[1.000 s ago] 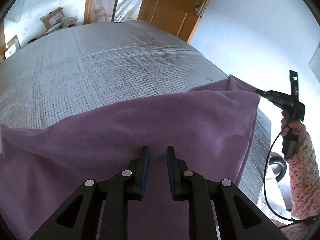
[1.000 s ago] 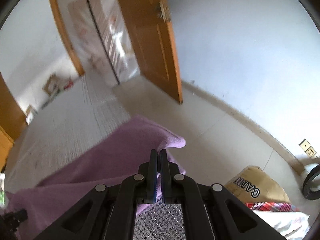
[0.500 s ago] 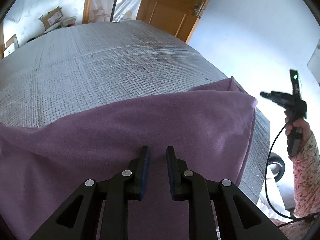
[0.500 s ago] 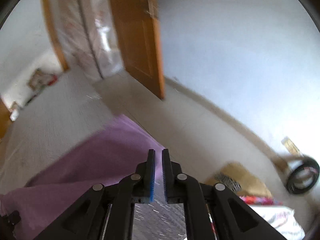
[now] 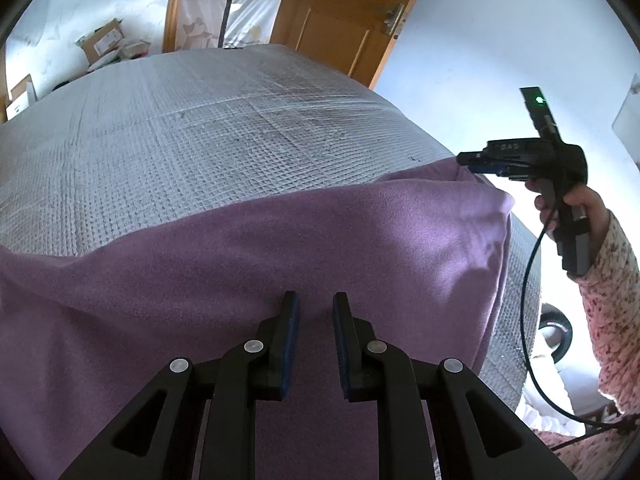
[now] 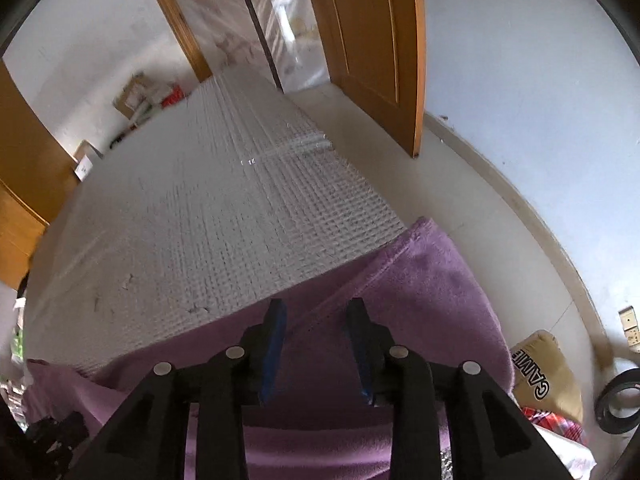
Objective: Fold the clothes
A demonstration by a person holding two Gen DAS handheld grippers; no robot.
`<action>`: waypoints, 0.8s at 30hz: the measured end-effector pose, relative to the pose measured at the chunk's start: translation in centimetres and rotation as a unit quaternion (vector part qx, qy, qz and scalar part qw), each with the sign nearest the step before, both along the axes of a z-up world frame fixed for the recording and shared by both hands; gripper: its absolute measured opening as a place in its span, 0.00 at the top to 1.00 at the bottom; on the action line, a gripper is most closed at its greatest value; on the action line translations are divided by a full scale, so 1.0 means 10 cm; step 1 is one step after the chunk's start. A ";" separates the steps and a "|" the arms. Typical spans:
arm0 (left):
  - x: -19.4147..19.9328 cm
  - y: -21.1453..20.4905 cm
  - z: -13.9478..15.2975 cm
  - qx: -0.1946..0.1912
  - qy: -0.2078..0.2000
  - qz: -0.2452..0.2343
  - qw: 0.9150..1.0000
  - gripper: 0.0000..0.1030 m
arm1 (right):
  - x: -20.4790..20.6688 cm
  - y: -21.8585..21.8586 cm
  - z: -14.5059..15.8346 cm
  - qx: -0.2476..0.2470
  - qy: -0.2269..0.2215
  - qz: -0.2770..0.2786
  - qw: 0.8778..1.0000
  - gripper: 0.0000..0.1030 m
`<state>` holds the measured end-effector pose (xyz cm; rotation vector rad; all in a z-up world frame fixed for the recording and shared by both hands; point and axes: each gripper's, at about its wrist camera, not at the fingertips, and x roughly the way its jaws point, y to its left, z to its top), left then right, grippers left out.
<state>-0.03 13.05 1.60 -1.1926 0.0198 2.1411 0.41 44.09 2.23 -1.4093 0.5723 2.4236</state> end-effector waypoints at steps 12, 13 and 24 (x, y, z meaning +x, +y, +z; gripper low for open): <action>0.02 0.00 -0.01 -0.003 0.010 -0.002 1.000 0.83 | -0.10 0.02 0.02 0.044 -0.016 -0.017 0.999 0.96; 0.03 -0.01 -0.01 -0.003 0.012 -0.003 1.000 0.83 | -0.08 0.04 0.07 0.046 -0.004 -0.023 0.999 0.96; 0.08 -0.03 -0.01 -0.005 0.025 -0.007 1.000 0.83 | -0.23 0.25 0.19 0.049 0.039 -0.071 0.996 0.96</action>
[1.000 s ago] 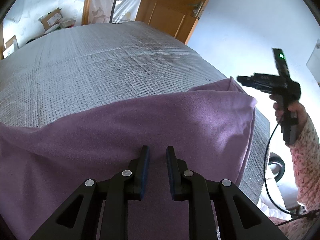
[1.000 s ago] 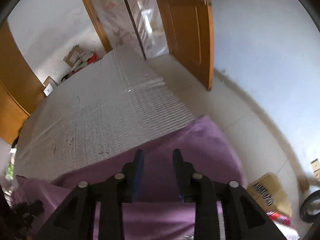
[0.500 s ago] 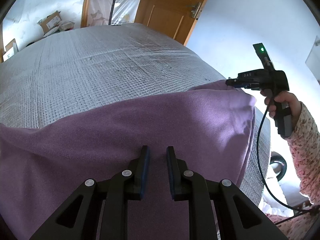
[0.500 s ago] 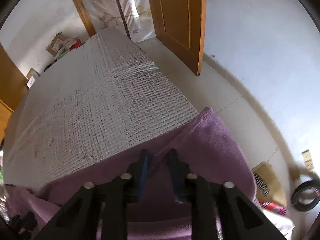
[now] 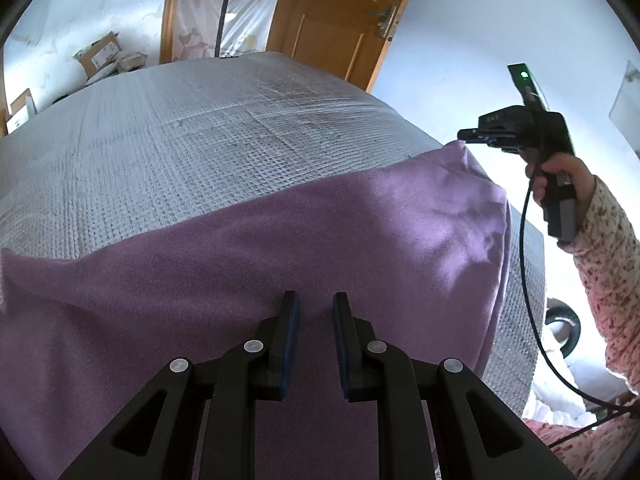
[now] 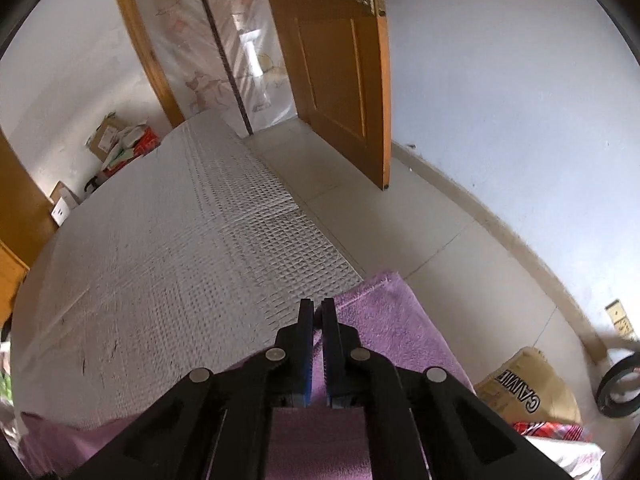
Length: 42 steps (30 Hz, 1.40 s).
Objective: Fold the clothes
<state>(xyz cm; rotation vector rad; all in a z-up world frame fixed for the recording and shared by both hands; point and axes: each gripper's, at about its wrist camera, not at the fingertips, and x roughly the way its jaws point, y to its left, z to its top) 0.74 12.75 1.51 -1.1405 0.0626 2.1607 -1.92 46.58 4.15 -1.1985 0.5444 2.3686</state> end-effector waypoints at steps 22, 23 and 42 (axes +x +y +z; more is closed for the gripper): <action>-0.01 -0.01 0.00 -0.002 0.002 0.003 1.000 0.83 | 0.88 0.36 -0.25 -0.031 0.034 -0.042 0.998 0.74; 0.00 0.00 0.00 -0.004 0.003 0.003 1.000 0.83 | 0.96 0.41 -0.30 -0.043 0.039 -0.052 0.997 0.74; 0.01 -0.08 0.01 0.002 -0.018 0.020 1.000 0.83 | 1.15 0.41 -0.12 -0.021 0.088 -0.047 0.995 0.99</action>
